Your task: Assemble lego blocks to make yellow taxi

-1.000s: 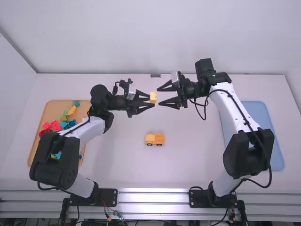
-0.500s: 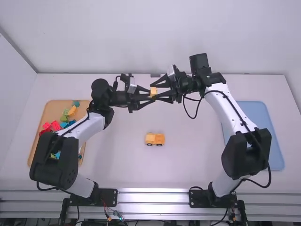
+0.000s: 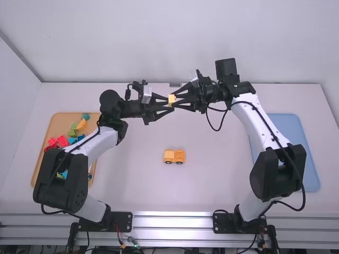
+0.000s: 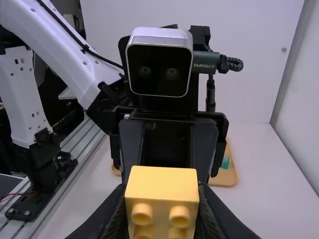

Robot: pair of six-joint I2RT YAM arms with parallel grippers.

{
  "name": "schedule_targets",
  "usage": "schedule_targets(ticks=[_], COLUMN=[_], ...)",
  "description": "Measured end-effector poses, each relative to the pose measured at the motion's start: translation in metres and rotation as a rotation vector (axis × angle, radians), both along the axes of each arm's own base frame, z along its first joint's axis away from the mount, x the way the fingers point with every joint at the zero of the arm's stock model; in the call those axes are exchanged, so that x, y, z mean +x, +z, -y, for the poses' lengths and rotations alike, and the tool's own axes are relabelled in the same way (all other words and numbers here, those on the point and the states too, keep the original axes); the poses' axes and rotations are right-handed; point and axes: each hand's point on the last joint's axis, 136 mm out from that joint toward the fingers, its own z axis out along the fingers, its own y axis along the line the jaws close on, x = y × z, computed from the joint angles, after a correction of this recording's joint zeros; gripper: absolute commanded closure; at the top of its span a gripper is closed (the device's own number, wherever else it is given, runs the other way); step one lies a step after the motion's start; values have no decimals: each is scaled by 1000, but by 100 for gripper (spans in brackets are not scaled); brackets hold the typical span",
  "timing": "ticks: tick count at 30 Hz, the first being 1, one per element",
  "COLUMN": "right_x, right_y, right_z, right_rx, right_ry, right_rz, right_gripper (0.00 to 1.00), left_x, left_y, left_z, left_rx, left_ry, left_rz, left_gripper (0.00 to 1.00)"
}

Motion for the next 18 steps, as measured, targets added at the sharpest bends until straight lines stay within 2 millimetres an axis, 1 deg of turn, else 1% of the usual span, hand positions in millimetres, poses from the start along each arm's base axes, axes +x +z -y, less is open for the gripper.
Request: schedule_targets(ticks=[2,4,6,7,8,9,12,14,18], right_x=[0,1,1,1,1,0,-2,1,22], right_y=[0,-1,-1,-1,-1,0,-1,-2,-14], right_z=[0,0,0,0,0,-1,-4,-5,-2], right_rx=[-3,-6,-7,-7,-6,-4,-6,-20,-107], right_ry=[-2,-5,-6,-6,-5,-2,6,-6,-116], right_rz=[-3,-6,-6,-6,-6,-4,-4,-10,-43], right_gripper=[73,80,83,84,85,85,85,87,89], left_x=[1,1,1,1,2,2,3,3,7], left_y=[-1,-1,-1,-1,-1,-1,-3,-6,-25], left_z=[0,0,0,0,-1,0,-1,-1,-1], left_rx=[0,0,0,0,0,0,2,6,40], left_ry=[3,5,6,6,8,8,9,10,16], left_rz=[-4,-8,-8,-8,-7,-10,-30,-49,-157], left_gripper=[87,79,78,59,36,1,0,1,1])
